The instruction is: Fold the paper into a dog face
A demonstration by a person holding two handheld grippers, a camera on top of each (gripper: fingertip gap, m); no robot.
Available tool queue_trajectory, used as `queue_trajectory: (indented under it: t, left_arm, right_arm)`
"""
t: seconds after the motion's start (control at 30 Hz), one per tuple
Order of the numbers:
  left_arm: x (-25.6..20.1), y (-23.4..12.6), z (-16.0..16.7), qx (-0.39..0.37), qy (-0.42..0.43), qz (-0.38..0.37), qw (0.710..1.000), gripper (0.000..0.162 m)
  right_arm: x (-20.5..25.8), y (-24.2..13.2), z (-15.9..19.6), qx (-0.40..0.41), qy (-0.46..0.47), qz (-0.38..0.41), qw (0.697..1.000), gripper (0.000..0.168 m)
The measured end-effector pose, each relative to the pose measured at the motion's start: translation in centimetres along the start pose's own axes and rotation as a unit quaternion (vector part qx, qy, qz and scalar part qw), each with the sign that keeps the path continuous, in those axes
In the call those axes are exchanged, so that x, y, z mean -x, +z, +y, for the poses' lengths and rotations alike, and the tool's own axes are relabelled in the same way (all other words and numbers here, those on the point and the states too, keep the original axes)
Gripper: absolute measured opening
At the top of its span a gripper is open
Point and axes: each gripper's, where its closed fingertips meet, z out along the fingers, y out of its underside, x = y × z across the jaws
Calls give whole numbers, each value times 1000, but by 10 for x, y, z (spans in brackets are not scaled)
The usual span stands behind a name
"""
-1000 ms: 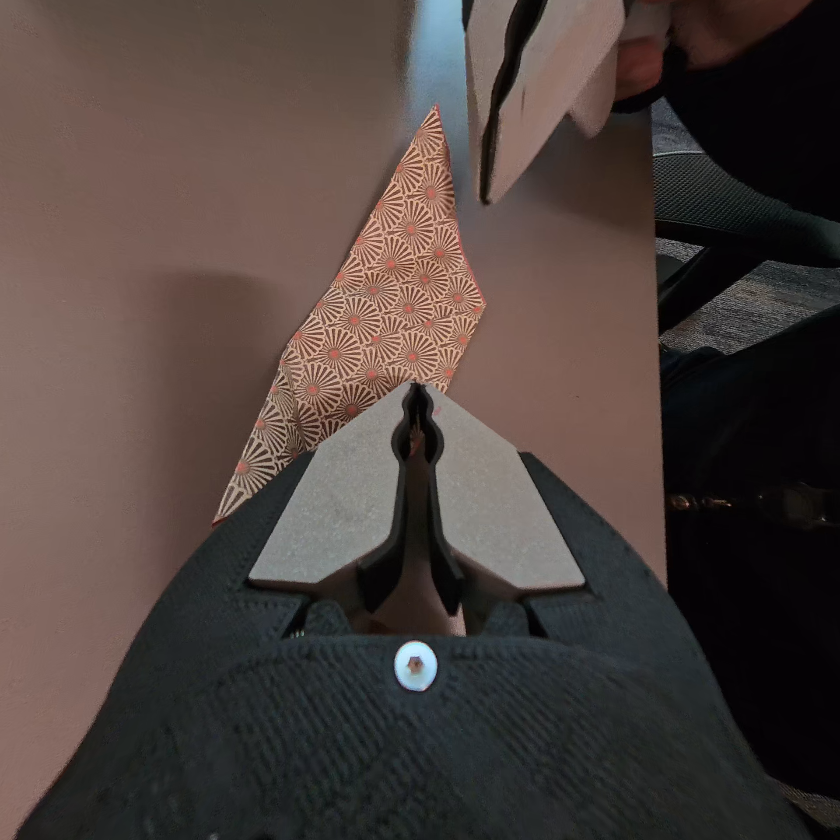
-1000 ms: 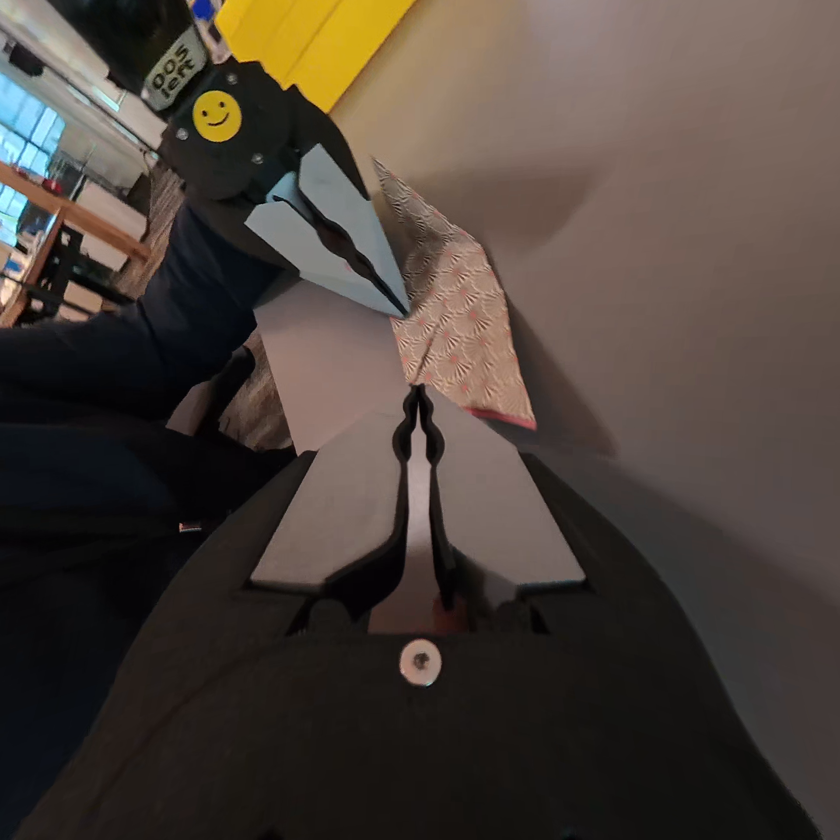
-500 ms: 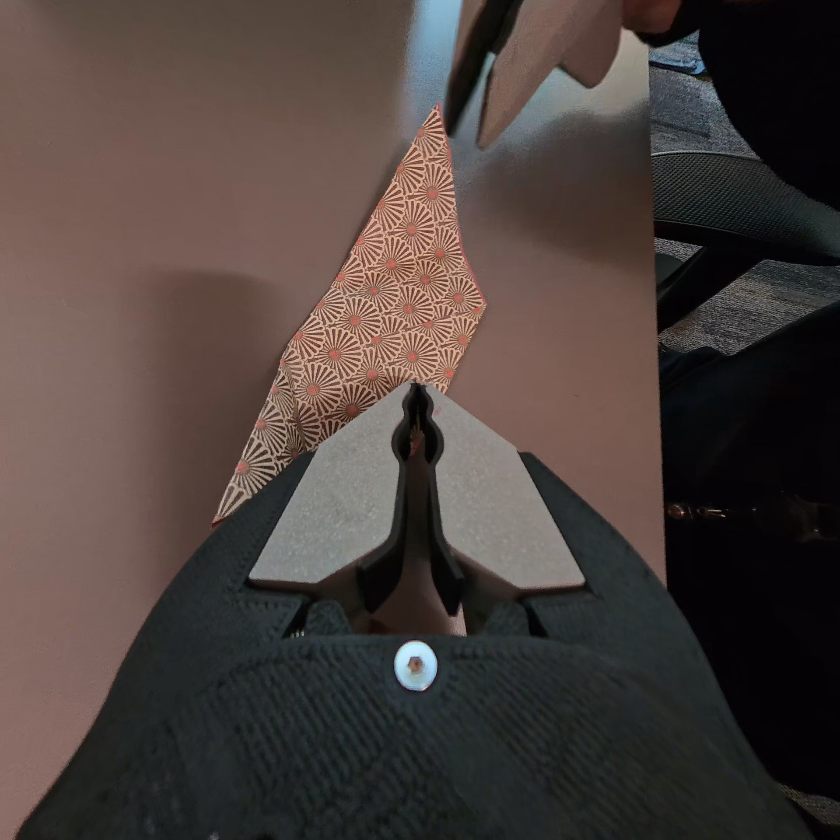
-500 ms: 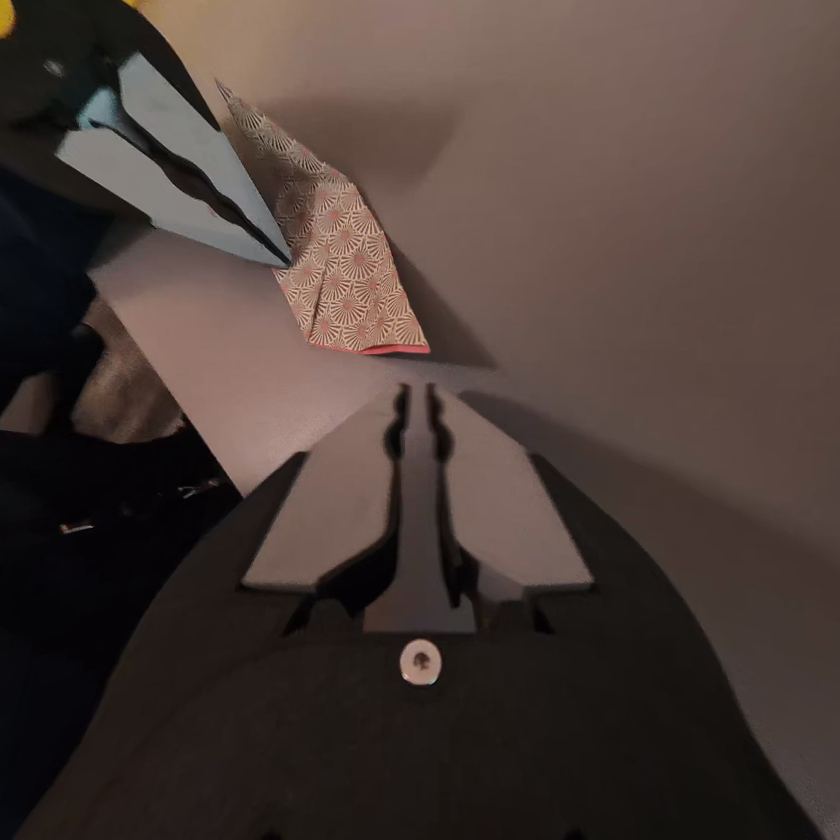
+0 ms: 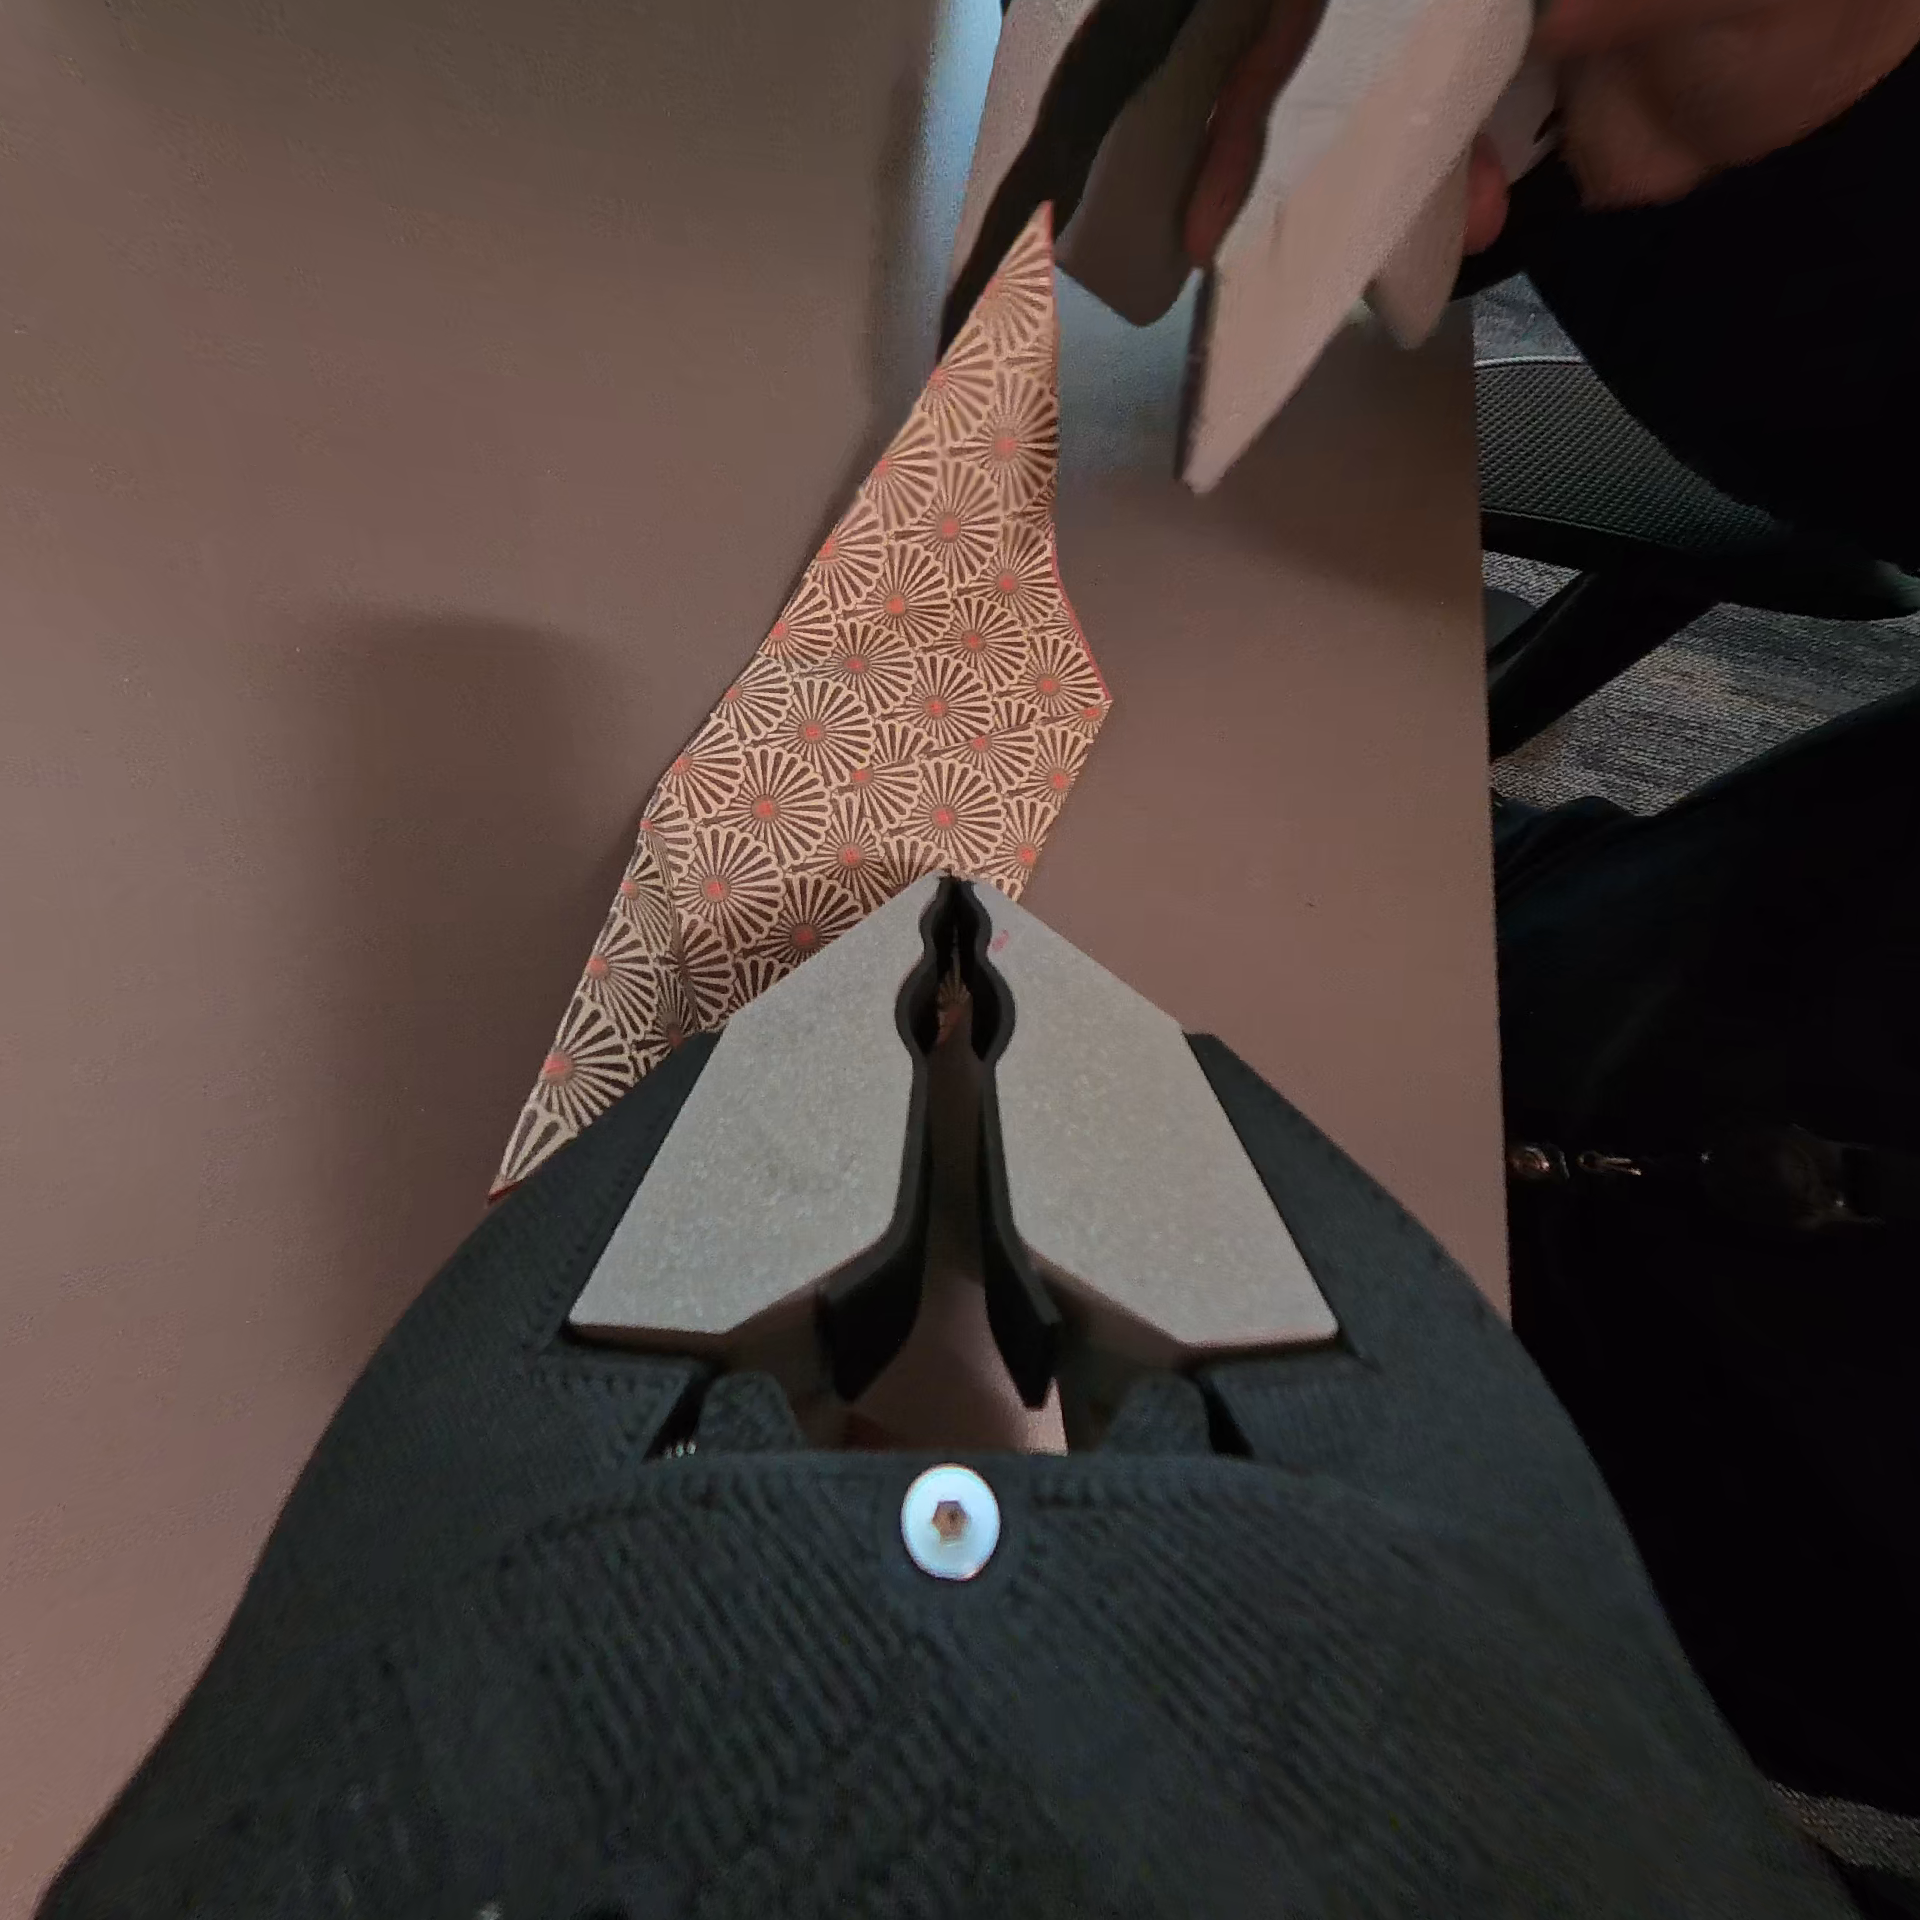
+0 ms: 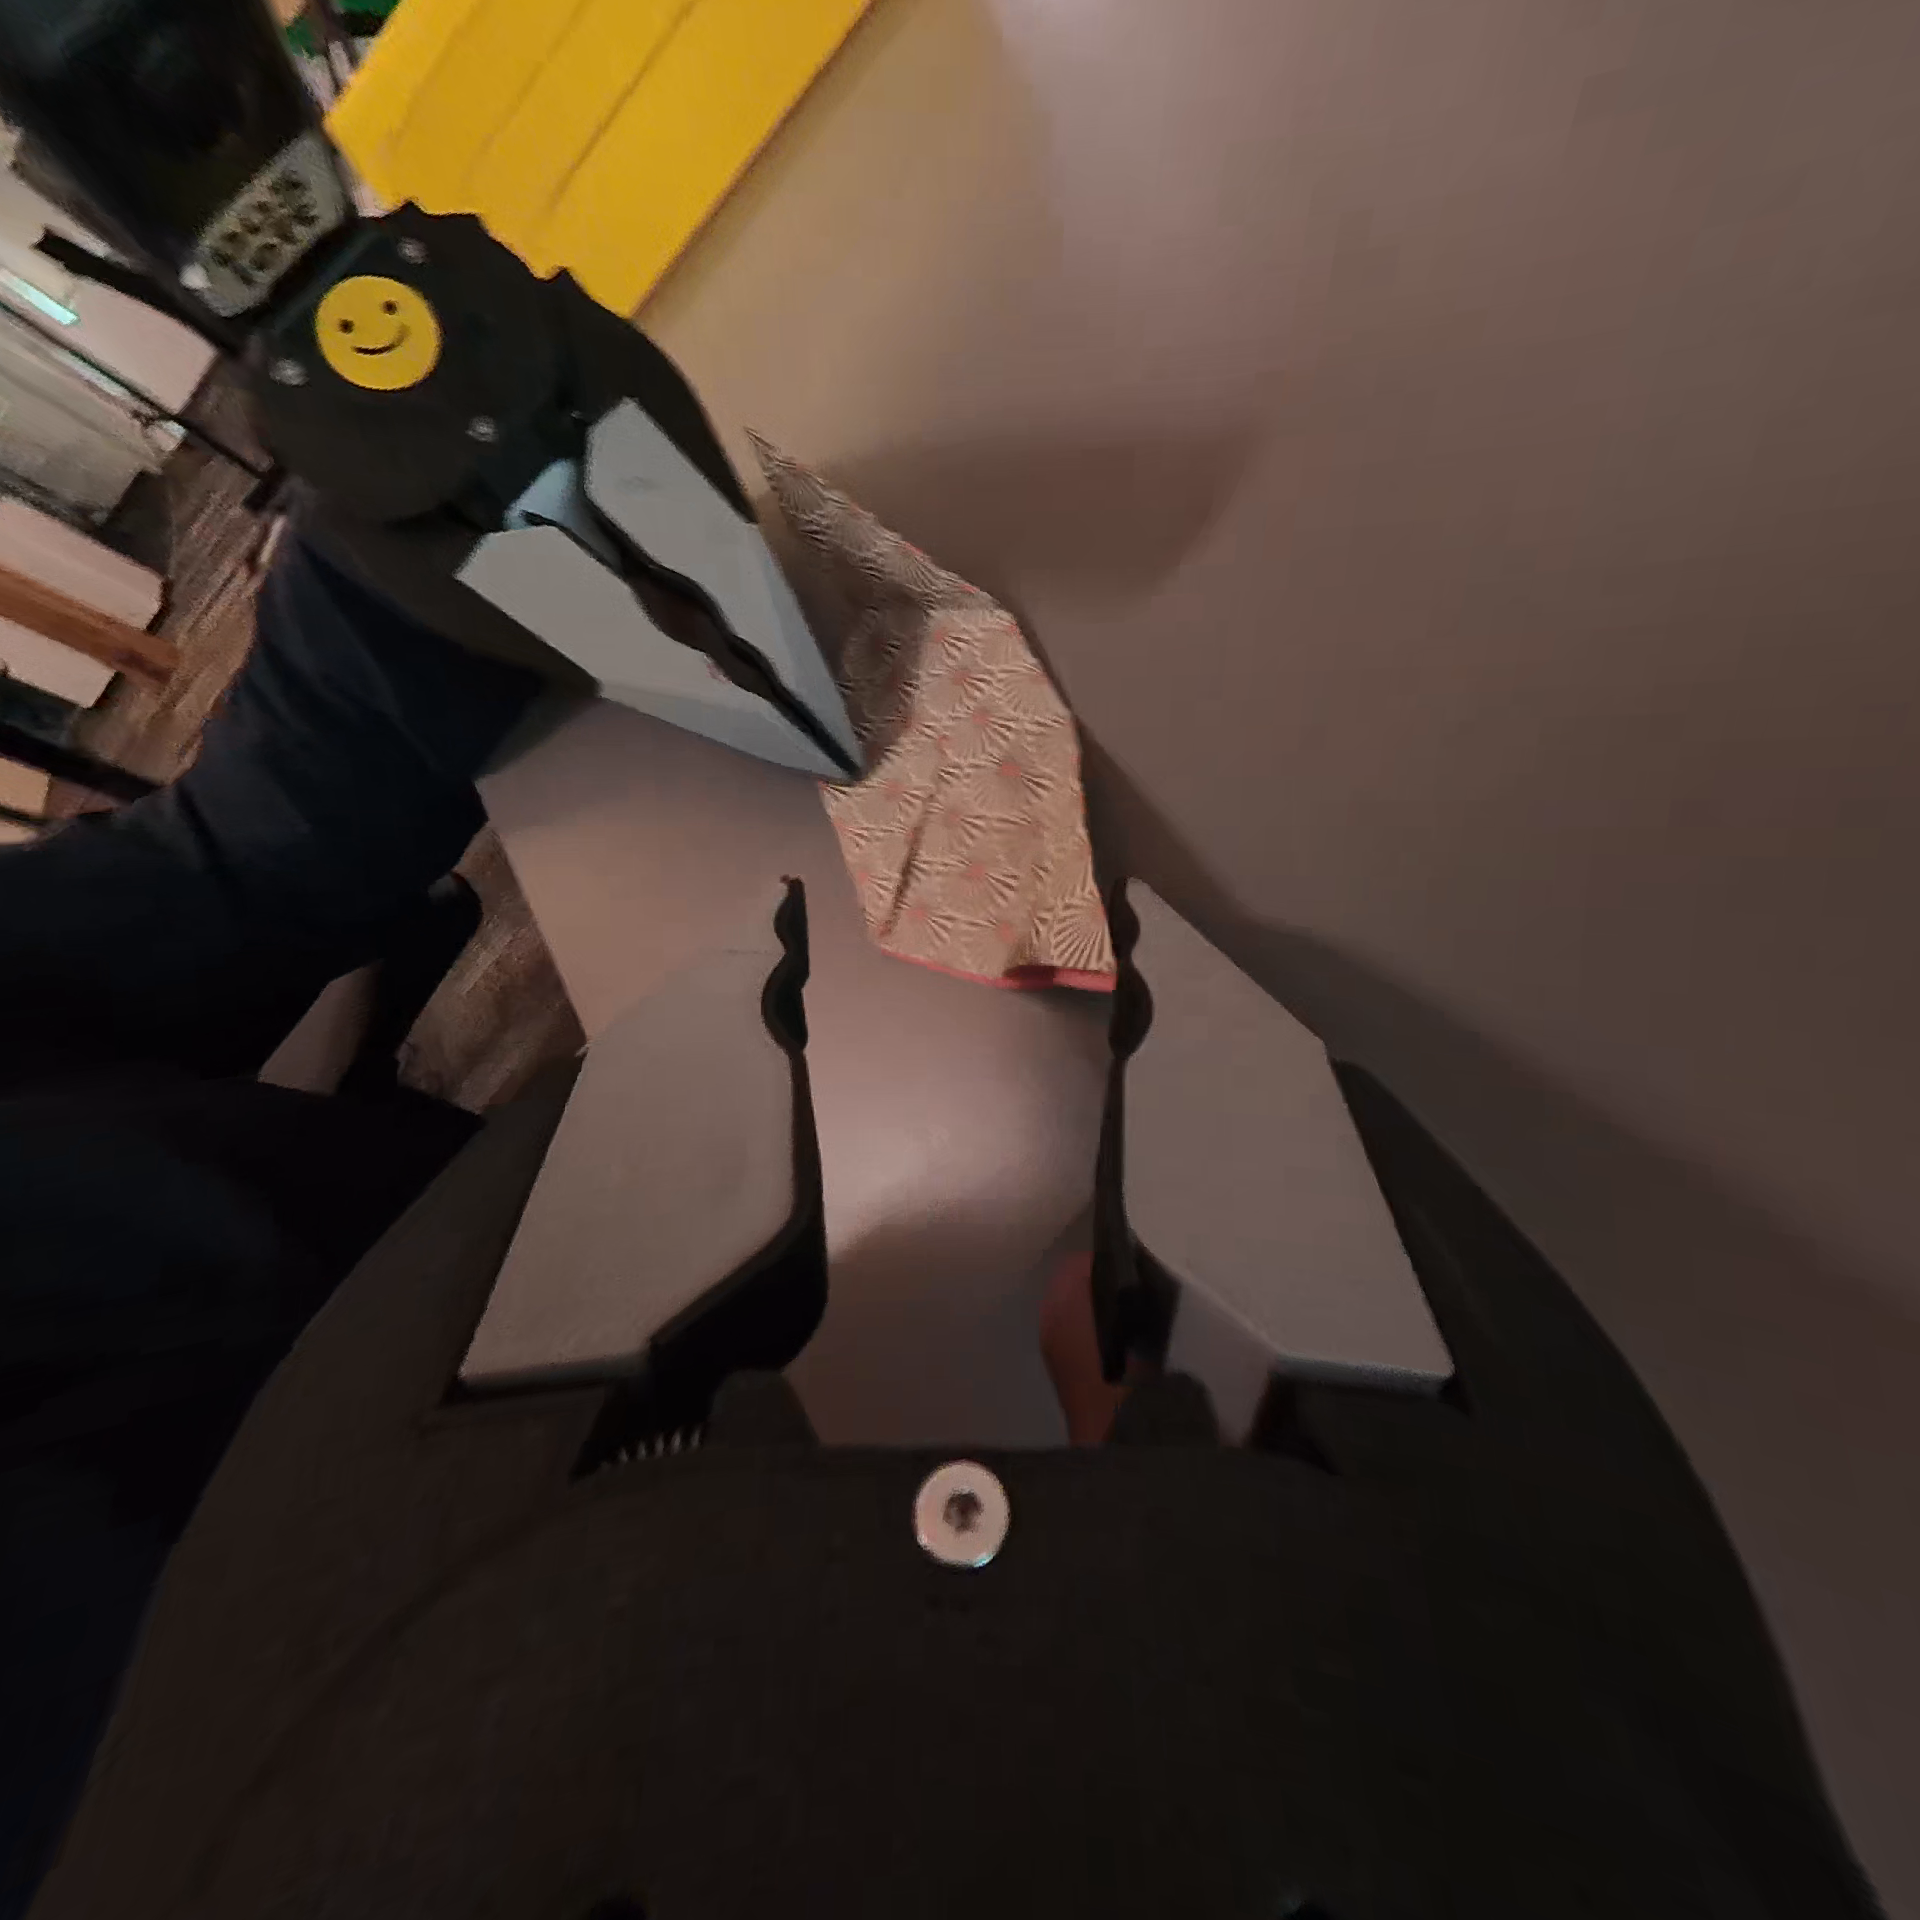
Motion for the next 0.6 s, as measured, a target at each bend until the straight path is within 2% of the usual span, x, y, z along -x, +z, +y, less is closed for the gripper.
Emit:
queue_trajectory:
  t: [0.03, 0.17, 0.33, 0.43, 0.5, 0.6]
  left_arm:
    - [0, 0, 0, 0, -1, 1, 1000, 0]
    - [0, 0, 0, 0, 0, 1, 1000, 0]
    - [-3, -1, 1, 2, 15, -3, 1000, 0]
    - [-17, -5, 4, 2, 57, 21, 998, 0]
    - [-31, -20, 0, -26, 50, 70, 996, 0]
    - [-35, -71, -29, -143, 17, 130, 981, 0]
  right_arm:
    - [8, 5, -1, 5, -18, -12, 1000, 53]
    - [22, 26, 19, 88, -63, -22, 994, 58]
    - [24, 29, 17, 110, -64, -42, 991, 61]
    - [21, 29, 16, 126, -68, -35, 989, 56]
    - [20, 30, 17, 132, -64, -35, 988, 55]
    - [20, 29, 17, 137, -65, -37, 988, 54]
